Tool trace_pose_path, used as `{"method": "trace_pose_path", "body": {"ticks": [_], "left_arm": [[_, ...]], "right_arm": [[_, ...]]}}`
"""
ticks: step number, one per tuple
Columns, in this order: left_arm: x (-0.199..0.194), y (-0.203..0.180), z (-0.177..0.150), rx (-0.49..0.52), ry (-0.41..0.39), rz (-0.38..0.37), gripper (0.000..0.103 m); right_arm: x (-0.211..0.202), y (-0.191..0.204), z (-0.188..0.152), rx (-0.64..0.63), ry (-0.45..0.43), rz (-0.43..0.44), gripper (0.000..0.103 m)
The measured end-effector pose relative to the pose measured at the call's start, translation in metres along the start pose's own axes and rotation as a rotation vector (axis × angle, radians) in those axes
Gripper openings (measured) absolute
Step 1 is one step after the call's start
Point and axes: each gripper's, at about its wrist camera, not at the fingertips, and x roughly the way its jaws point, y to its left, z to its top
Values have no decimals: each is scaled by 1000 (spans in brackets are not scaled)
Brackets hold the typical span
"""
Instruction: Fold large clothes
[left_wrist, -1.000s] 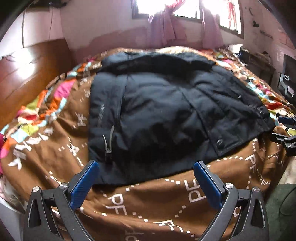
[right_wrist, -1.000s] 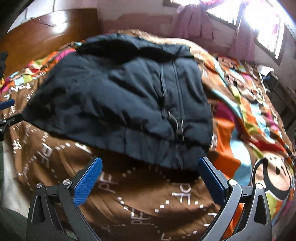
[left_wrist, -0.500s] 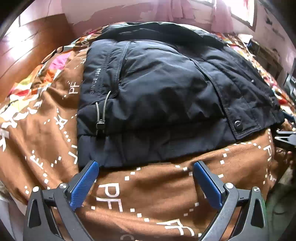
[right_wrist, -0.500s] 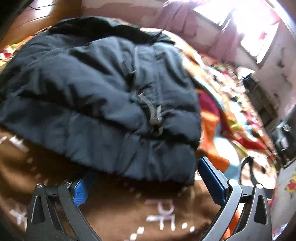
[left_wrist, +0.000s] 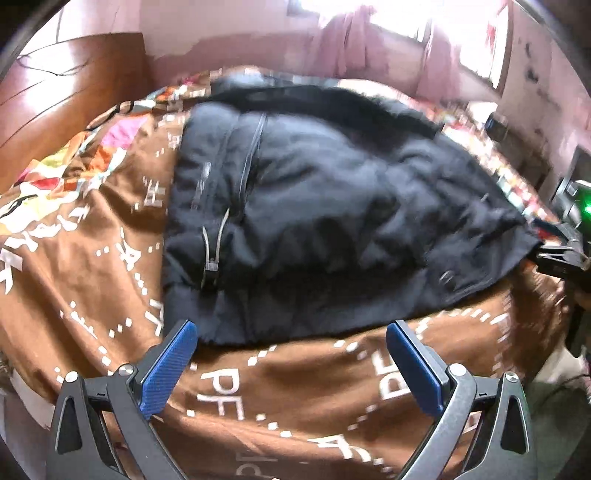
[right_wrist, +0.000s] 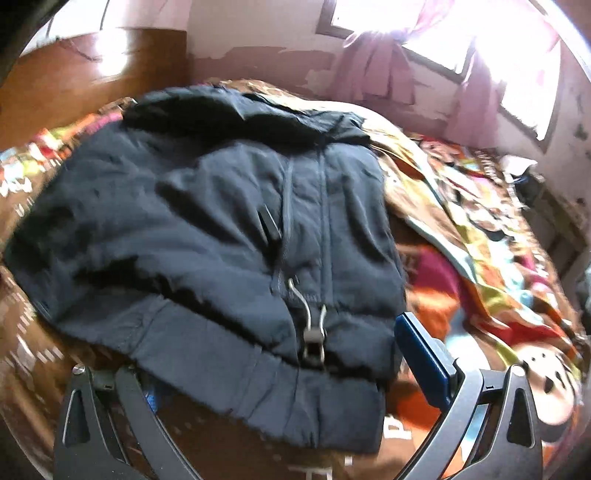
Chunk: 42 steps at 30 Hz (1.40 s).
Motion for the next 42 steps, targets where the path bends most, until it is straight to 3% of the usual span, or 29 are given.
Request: {"method": "trace_pose_path", "body": {"ticks": [2, 8, 13, 15, 19, 25, 34, 35, 38, 42], "left_arm": [[-10, 2, 2, -17, -58, -11, 103], [-25, 1, 2, -23, -123, -27, 103], [-24, -16, 1, 63, -121, 15, 103], [-19, -23, 0, 104, -106, 64, 103], [-7, -25, 1, 139, -65, 78, 103], [3, -34, 6, 235, -72, 183, 103], [26, -49, 17, 346, -109, 413, 103], [29, -51, 19, 361, -124, 444, 101], [32, -53, 27, 389, -147, 508, 81], [28, -52, 42, 400, -154, 554, 80]], "right_arm": [[3, -6, 19, 6, 12, 77, 101], [25, -2, 62, 39, 104, 158, 101], [30, 3, 85, 63, 114, 178, 101], [27, 1, 90, 96, 103, 206, 101], [35, -13, 105, 176, 101, 254, 101], [58, -24, 118, 261, 103, 317, 101], [69, -29, 121, 313, 109, 368, 101], [68, -30, 119, 316, 107, 372, 101], [62, -29, 115, 291, 105, 369, 101], [47, -27, 105, 209, 81, 344, 101]]}}
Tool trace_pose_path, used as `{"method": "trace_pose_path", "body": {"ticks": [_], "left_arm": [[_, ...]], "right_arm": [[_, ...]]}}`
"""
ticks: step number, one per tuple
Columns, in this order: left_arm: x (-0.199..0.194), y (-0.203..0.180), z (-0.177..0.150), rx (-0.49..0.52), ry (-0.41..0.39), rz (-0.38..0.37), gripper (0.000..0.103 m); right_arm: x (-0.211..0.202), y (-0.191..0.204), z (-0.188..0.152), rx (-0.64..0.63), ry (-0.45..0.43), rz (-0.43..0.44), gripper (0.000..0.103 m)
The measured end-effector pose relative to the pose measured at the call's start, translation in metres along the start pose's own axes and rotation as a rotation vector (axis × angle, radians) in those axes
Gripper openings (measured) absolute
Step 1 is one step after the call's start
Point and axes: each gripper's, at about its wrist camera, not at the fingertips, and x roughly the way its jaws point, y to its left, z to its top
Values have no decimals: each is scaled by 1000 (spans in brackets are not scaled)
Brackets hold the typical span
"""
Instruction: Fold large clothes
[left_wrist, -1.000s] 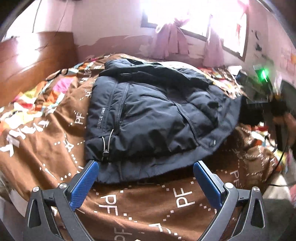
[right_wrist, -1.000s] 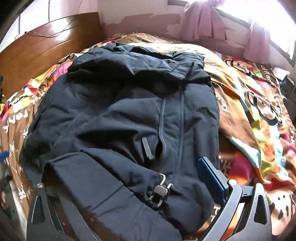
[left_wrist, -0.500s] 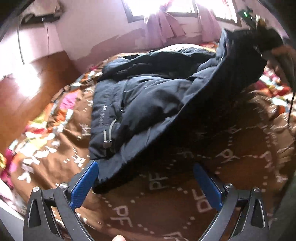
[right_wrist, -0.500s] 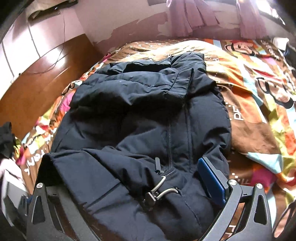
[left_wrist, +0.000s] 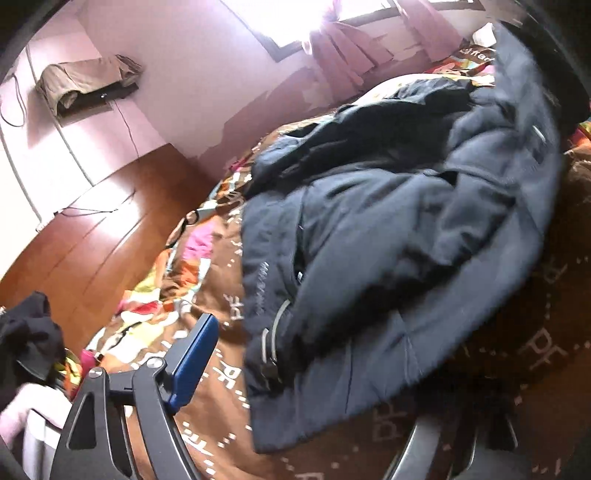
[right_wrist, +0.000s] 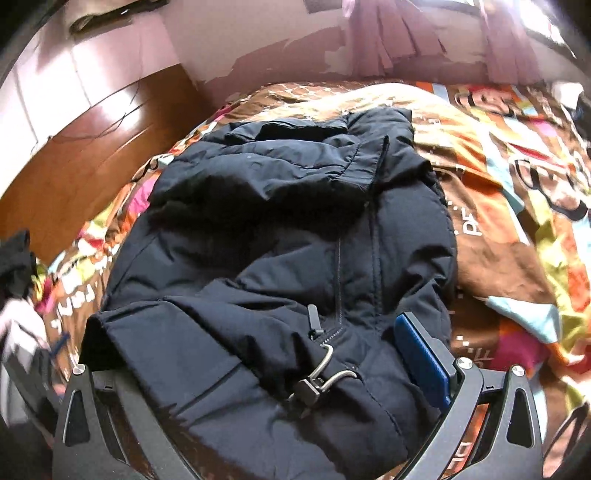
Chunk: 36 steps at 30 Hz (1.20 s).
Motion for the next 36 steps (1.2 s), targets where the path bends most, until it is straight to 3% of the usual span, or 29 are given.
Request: {"method": "trace_pose_path", "body": {"ticks": [2, 7, 13, 17, 18, 24, 25, 27, 29, 30, 31, 34, 36], "left_arm": [[-4, 5, 8, 10, -28, 16, 79], [-16, 17, 27, 17, -90, 21, 66], [-22, 25, 51, 37, -127, 15, 62], [-23, 26, 59, 34, -126, 7, 62], [-23, 26, 60, 31, -125, 7, 62], [-21, 22, 54, 41, -98, 13, 62], [-20, 22, 54, 39, -86, 1, 62], [-14, 24, 48, 9, -33, -42, 62], [-10, 26, 42, -15, 0, -59, 62], [-8, 26, 40, -24, 11, -62, 61], [-8, 27, 38, -34, 16, -64, 59], [-11, 26, 34, -40, 21, -80, 44], [-17, 23, 31, -15, 17, -95, 27]], "right_arm": [[-8, -2, -5, -41, 2, -21, 101], [-27, -3, -28, -131, 5, -37, 101], [-30, 7, -91, -259, 45, -72, 101], [-18, 21, -121, -369, 71, -167, 101], [-14, 24, -127, -399, 71, -227, 101], [-9, 33, -126, -487, 1, -428, 100], [-8, 33, -124, -497, 8, -431, 95], [-10, 30, -115, -469, 37, -386, 61], [-14, 30, -109, -432, 37, -382, 54], [-14, 31, -107, -427, 29, -384, 40], [-16, 34, -103, -423, 17, -380, 34], [-21, 47, -101, -422, -28, -415, 19], [-29, 57, -100, -426, -46, -424, 10]]}}
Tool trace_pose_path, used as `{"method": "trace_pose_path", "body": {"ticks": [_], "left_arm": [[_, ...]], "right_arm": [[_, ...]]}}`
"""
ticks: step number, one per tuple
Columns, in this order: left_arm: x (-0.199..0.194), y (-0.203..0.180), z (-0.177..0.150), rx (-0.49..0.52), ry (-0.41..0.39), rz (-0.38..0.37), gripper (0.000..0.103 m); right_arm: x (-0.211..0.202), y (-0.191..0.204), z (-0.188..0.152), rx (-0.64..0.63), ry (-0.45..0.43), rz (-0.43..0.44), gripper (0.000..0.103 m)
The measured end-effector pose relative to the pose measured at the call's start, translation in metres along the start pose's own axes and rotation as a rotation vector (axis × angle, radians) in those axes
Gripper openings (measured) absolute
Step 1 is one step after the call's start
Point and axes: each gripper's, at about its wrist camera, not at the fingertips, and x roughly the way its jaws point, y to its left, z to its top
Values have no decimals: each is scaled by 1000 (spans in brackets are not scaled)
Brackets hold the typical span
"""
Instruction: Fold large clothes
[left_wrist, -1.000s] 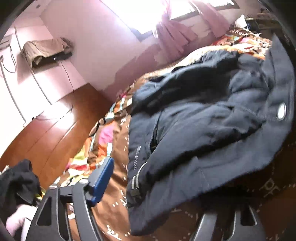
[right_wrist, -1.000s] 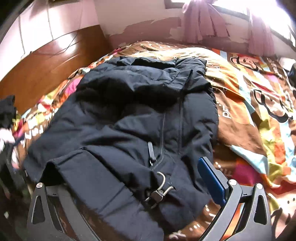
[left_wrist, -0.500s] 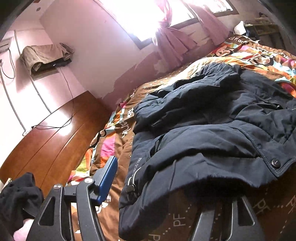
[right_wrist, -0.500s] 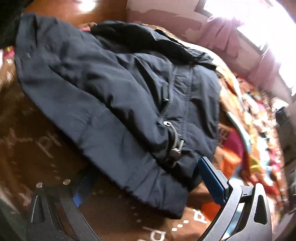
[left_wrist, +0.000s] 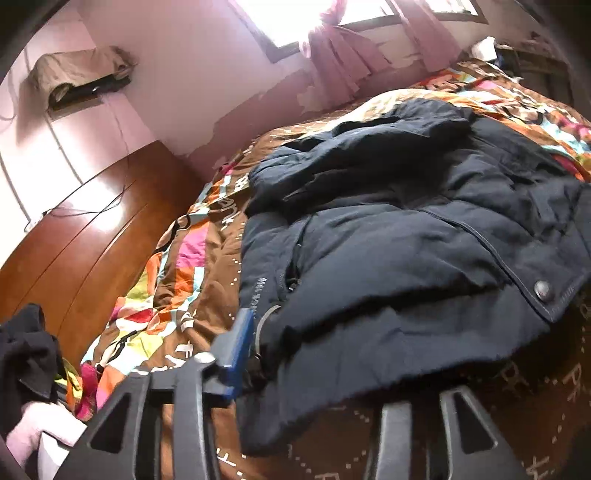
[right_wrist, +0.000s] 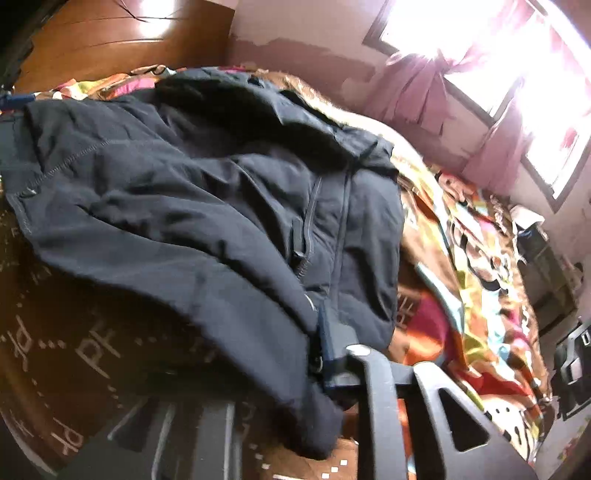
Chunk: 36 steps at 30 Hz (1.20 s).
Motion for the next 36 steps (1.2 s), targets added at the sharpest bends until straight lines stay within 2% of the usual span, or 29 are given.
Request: {"method": "trace_pose_path", "body": {"ticks": [3, 9, 13, 16, 19, 24, 28, 32, 36], "left_arm": [[-8, -1, -4, 31, -28, -3, 15], [-36, 24, 0, -34, -119, 2, 9], [-62, 45, 5, -56, -175, 12, 8], [-88, 69, 5, -123, -209, -17, 7], [-113, 84, 1, -155, -257, -15, 7], [-160, 96, -14, -162, -334, 11, 6], [-191, 103, -22, -129, -384, 47, 6], [-217, 123, -16, -148, -429, 40, 6], [-224, 135, -1, -158, -455, 35, 6]], "right_arm": [[-23, 0, 4, 10, -51, -13, 7], [-74, -11, 14, 83, -180, -66, 6], [-111, -12, 17, 119, -271, -75, 6], [-141, -12, 12, 140, -336, -78, 6], [-175, -10, 5, 160, -405, -83, 5], [-227, -6, -10, 194, -506, -88, 5], [-266, -3, -20, 216, -569, -85, 5], [-303, -1, -24, 223, -627, -90, 5], [-322, -2, -19, 224, -672, -92, 5]]}}
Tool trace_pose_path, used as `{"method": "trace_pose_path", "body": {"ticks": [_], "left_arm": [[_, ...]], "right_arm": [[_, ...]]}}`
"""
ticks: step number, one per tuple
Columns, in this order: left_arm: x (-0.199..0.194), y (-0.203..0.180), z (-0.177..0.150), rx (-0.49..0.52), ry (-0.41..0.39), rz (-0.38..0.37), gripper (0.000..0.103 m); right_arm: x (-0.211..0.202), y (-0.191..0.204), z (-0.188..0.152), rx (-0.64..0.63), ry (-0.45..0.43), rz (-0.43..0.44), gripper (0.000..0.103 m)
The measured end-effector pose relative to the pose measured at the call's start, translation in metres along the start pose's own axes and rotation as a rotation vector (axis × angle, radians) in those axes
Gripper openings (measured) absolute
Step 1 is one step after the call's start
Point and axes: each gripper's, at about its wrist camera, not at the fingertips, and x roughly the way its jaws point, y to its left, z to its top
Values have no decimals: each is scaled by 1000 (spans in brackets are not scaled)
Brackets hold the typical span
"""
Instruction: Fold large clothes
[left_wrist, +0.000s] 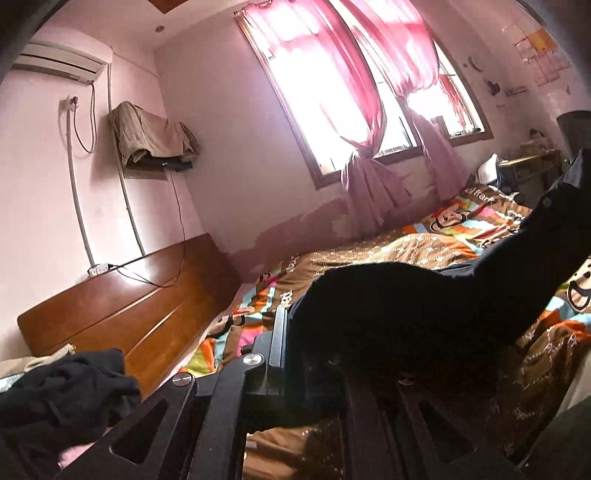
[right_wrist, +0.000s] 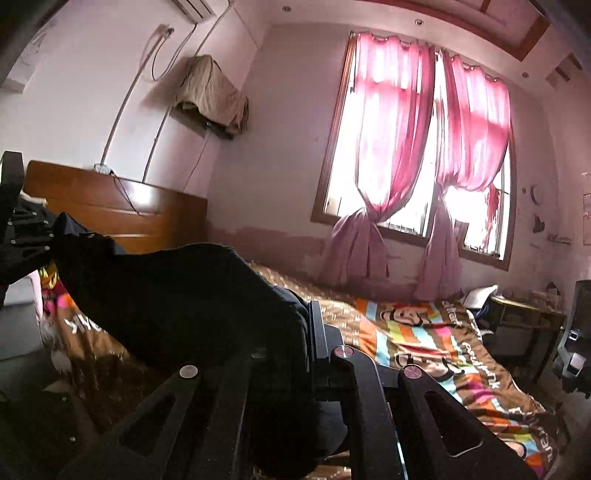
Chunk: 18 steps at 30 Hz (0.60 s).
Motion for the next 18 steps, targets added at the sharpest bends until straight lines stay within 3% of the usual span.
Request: {"method": "trace_pose_path", "body": {"ticks": [5, 14, 18], "left_arm": [[23, -5, 2, 19, 17, 5, 6], [76, -22, -10, 39, 105, -22, 6], [108, -24, -5, 71, 118, -22, 6]], "right_arm": [[23, 4, 8, -27, 12, -13, 5], [95, -4, -22, 41, 129, -14, 6], [127, -5, -28, 32, 136, -18, 6]]}}
